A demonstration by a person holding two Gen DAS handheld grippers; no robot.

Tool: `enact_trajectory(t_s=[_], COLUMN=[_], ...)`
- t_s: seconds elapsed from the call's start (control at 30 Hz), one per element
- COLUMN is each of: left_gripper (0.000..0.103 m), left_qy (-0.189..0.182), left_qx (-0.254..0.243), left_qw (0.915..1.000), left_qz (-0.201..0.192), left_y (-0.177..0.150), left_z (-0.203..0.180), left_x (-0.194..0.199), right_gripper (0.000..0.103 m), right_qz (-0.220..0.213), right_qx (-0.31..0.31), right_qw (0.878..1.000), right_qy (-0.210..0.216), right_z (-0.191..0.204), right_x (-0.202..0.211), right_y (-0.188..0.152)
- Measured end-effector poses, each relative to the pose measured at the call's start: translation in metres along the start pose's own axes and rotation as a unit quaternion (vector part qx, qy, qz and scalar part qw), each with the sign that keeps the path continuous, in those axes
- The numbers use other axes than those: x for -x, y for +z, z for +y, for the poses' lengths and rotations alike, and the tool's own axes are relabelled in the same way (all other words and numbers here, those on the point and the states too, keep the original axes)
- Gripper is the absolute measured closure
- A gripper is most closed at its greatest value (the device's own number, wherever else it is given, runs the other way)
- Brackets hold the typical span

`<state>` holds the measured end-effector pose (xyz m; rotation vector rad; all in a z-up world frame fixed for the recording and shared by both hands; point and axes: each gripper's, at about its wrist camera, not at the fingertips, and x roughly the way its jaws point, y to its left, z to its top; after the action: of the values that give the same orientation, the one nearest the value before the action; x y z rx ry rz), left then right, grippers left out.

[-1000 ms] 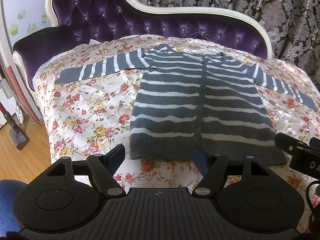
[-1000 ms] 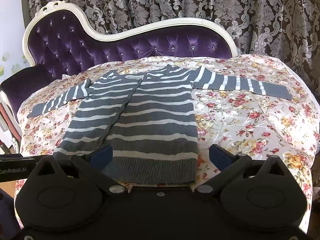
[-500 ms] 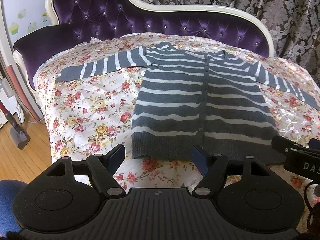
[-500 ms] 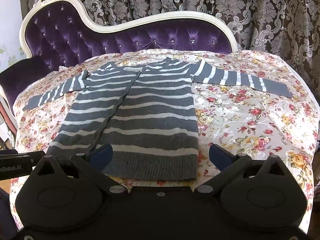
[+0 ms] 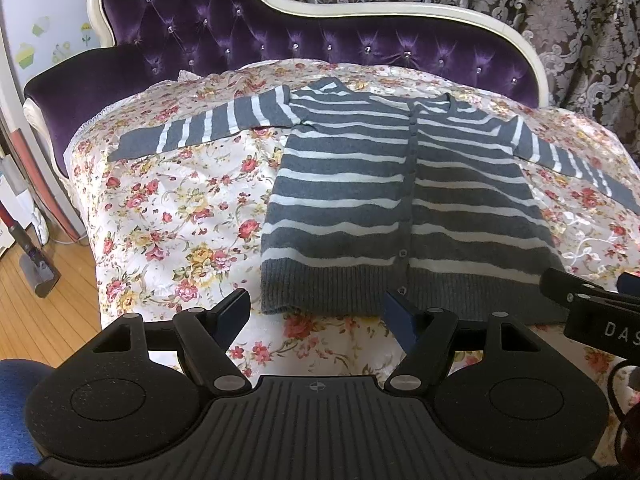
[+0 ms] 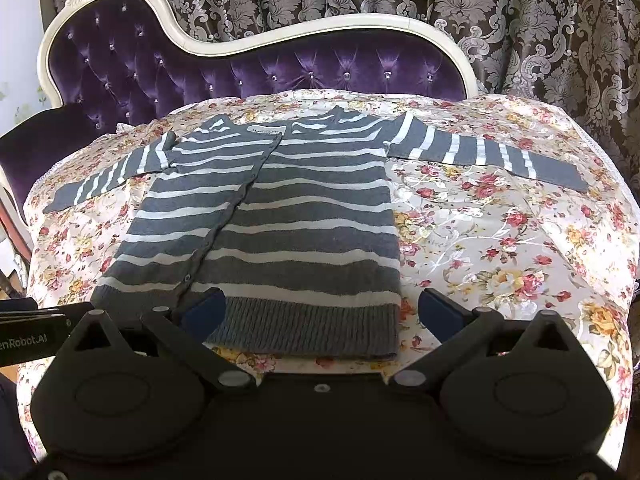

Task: Fold small clothes

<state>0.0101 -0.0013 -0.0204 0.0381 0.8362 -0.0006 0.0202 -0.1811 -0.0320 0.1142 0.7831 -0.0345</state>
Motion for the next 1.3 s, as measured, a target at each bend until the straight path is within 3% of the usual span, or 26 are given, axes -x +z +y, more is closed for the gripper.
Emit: enact_trajectory(t_s=[1.3], left_gripper=[0.032], left_qy=[0.001], left_qx=[0.0], left_qw=[0.9999], left_qz=[0.015], left_y=[0.02], left_z=[0.006], left_x=[-0.024], right_gripper=[0.001], right_qz=[0.026], right_qx=[0.016], right_qw=[1.0], right_qy=[0.002], right_z=[0.004], right_x=[-0.035], right_y=[0.018])
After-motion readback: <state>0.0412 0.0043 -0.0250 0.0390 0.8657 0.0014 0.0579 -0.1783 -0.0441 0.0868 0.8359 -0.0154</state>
